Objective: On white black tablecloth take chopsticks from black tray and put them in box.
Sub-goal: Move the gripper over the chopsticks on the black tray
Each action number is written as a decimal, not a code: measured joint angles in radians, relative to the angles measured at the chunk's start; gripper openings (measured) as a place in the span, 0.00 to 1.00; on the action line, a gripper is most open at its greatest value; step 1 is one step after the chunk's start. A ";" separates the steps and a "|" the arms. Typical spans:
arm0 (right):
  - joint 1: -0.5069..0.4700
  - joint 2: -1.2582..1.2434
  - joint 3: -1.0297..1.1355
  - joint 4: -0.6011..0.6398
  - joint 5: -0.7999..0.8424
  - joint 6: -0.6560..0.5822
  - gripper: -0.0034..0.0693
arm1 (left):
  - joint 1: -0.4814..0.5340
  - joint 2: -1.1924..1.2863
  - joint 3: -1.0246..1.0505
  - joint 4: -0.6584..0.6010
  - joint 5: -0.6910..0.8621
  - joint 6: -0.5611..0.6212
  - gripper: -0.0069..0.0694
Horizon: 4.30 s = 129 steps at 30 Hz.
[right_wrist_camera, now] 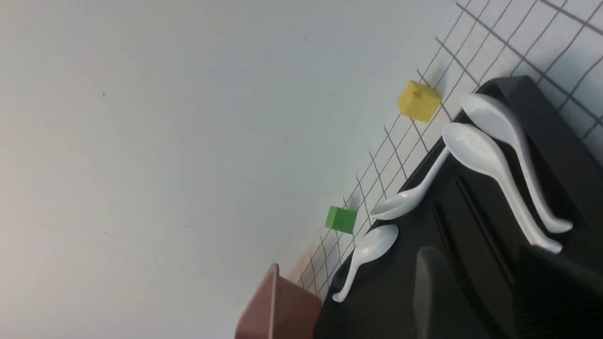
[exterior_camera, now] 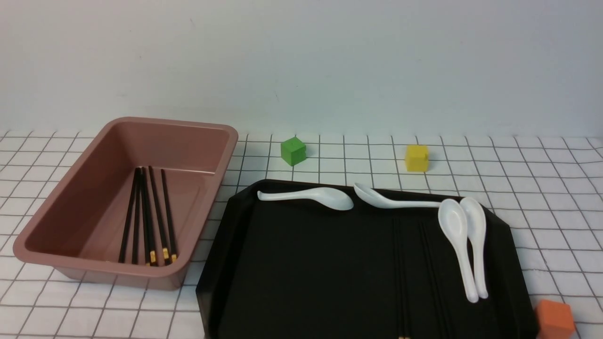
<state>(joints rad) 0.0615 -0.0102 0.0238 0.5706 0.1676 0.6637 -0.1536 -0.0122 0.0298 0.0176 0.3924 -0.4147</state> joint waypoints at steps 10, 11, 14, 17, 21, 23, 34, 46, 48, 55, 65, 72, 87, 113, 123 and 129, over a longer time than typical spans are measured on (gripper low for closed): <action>0.000 0.226 -0.309 -0.226 0.132 -0.354 0.24 | 0.000 0.000 0.000 0.000 0.000 0.000 0.24; 0.000 0.268 -0.352 -0.251 0.176 -0.375 0.20 | 0.000 0.000 0.000 0.000 0.000 0.000 0.24; 0.000 0.496 -0.484 -0.369 0.432 -0.415 0.06 | 0.000 0.000 0.000 0.000 0.000 0.000 0.25; 0.000 0.696 -0.563 -0.442 0.600 -0.434 0.03 | 0.000 0.000 0.000 0.000 0.000 0.000 0.25; 0.013 0.945 -0.607 -0.402 0.640 -0.505 0.04 | 0.000 0.000 0.000 0.000 0.000 0.000 0.26; 0.043 1.030 -0.610 -0.333 0.621 -0.565 0.07 | 0.000 0.000 0.000 0.000 0.000 0.000 0.26; 0.419 1.440 -0.780 -0.193 0.420 -0.554 0.40 | 0.000 0.000 0.000 0.000 0.000 0.000 0.26; 0.471 1.801 -0.969 -0.378 0.322 -0.201 0.49 | 0.000 0.000 0.000 0.000 0.000 0.000 0.28; 0.471 1.812 -0.978 -0.378 0.311 -0.198 0.50 | 0.000 0.000 0.000 0.000 0.000 0.000 0.28; 0.471 1.840 -0.995 -0.387 0.322 -0.194 0.38 | 0.000 0.000 0.000 0.000 -0.001 0.000 0.28; 0.469 1.842 -1.000 -0.397 0.343 -0.192 0.22 | 0.000 0.000 0.000 0.000 -0.001 0.000 0.29; 0.468 1.752 -0.979 -0.394 0.443 -0.192 0.08 | 0.000 0.000 0.000 0.000 -0.001 0.000 0.31; 0.559 1.504 -1.220 -0.190 0.493 -0.425 0.04 | 0.000 0.000 0.000 0.000 -0.001 0.000 0.31; 0.635 1.884 -1.241 -0.622 0.778 -0.196 0.54 | 0.000 0.000 0.000 0.000 -0.001 0.000 0.36; 0.572 1.896 -1.246 -0.610 0.739 -0.177 0.57 | 0.001 0.000 0.000 0.000 -0.001 0.000 0.37; 0.555 1.959 -1.247 -0.583 0.720 -0.172 0.54 | 0.001 0.000 0.000 0.000 -0.001 0.000 0.38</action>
<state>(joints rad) 0.6169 1.9485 -1.2236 -0.0123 0.8875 0.4914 -0.1527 -0.0122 0.0298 0.0176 0.3914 -0.4144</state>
